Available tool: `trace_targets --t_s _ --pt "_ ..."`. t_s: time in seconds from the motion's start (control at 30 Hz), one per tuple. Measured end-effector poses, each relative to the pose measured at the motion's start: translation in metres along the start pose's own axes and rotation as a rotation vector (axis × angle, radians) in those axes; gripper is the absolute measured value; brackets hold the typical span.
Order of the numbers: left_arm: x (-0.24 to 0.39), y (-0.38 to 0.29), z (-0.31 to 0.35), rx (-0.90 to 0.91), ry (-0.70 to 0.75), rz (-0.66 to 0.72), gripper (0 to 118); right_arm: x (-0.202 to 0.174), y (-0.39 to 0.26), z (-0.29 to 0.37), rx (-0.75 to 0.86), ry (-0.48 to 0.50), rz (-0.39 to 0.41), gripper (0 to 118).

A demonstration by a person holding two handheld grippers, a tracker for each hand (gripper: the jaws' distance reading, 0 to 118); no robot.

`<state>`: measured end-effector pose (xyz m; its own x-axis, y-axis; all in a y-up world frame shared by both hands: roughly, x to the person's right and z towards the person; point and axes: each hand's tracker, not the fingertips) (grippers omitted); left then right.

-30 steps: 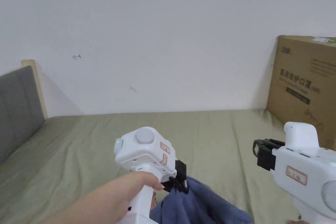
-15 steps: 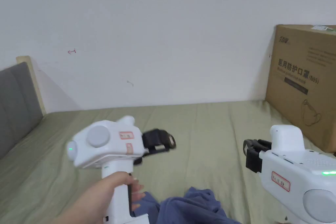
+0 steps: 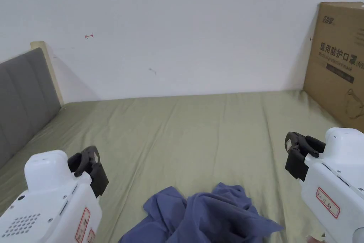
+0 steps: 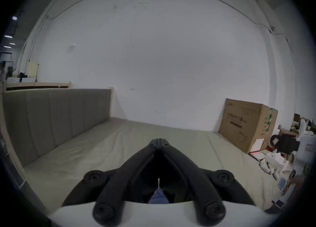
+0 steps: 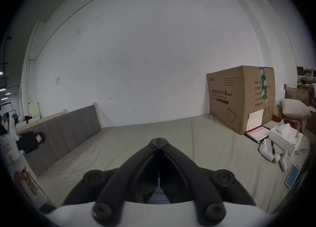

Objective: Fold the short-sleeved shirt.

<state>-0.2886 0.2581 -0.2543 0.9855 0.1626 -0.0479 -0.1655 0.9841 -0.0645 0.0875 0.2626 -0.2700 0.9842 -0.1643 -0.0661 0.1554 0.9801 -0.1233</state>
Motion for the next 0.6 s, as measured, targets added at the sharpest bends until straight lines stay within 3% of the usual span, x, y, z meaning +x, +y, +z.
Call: trace_targets --t_s 0.33,0.47,0.57,0.6 --pt "0.008 0.016 -0.037 -0.011 -0.012 -0.057 0 0.000 -0.001 -0.017 0.003 -0.013 -0.014 0" --pt "0.013 0.019 -0.133 -0.410 -0.167 -0.043 1 0.004 -0.001 -0.032 -0.017 -0.022 -0.011 0" --pt "0.024 -0.010 -0.215 -0.778 -0.225 -0.079 36 0.010 -0.004 -0.040 -0.062 -0.025 -0.039 0" --pt "0.028 -0.025 -0.239 -0.875 -0.248 -0.103 36 0.012 -0.006 -0.043 -0.074 -0.020 -0.047 0"
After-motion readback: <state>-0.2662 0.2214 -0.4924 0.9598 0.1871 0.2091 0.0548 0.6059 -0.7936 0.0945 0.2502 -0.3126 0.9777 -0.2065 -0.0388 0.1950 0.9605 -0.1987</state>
